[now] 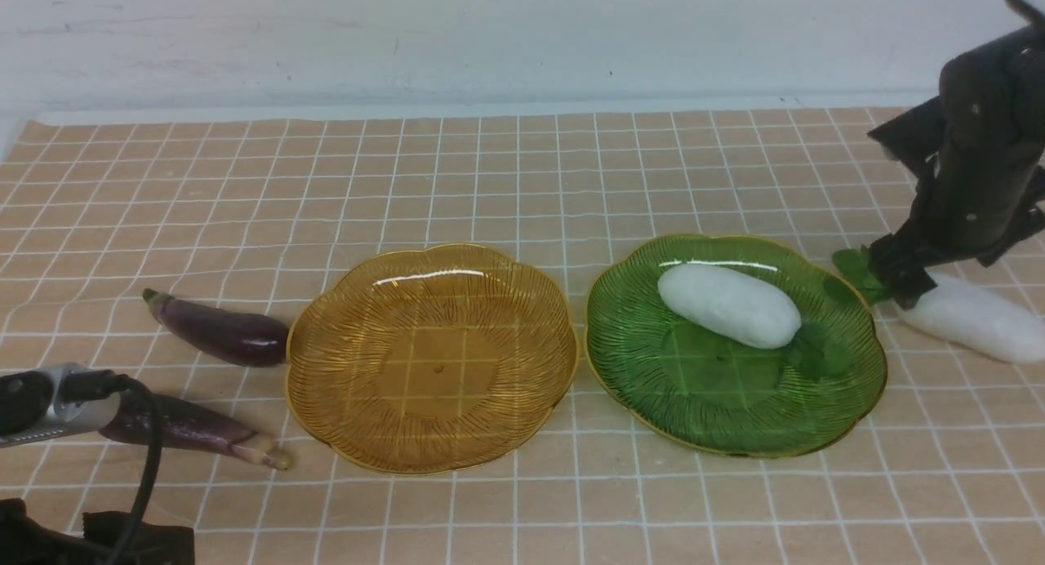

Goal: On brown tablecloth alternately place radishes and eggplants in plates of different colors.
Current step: 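Place the white radish on the plate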

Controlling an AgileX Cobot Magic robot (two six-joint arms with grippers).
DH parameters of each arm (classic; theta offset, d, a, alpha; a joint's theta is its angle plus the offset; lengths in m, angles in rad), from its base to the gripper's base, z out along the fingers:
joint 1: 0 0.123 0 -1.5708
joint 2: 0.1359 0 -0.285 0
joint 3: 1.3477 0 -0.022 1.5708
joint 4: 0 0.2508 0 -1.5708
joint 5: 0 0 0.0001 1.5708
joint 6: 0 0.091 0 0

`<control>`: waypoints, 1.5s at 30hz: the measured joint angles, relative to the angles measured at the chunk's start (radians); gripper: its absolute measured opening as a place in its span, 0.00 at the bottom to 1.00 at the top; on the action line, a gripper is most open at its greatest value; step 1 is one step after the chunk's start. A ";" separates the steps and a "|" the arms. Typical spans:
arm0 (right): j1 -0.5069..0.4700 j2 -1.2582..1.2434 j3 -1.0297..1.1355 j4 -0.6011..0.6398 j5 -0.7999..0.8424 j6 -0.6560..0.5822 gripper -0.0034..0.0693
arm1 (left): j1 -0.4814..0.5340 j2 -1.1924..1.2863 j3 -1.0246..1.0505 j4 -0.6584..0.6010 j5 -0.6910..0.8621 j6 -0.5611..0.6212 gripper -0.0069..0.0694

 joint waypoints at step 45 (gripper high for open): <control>0.307 -0.043 -0.080 0.361 0.169 0.104 1.00 | 0.000 0.225 -0.077 0.161 -0.097 -0.240 0.60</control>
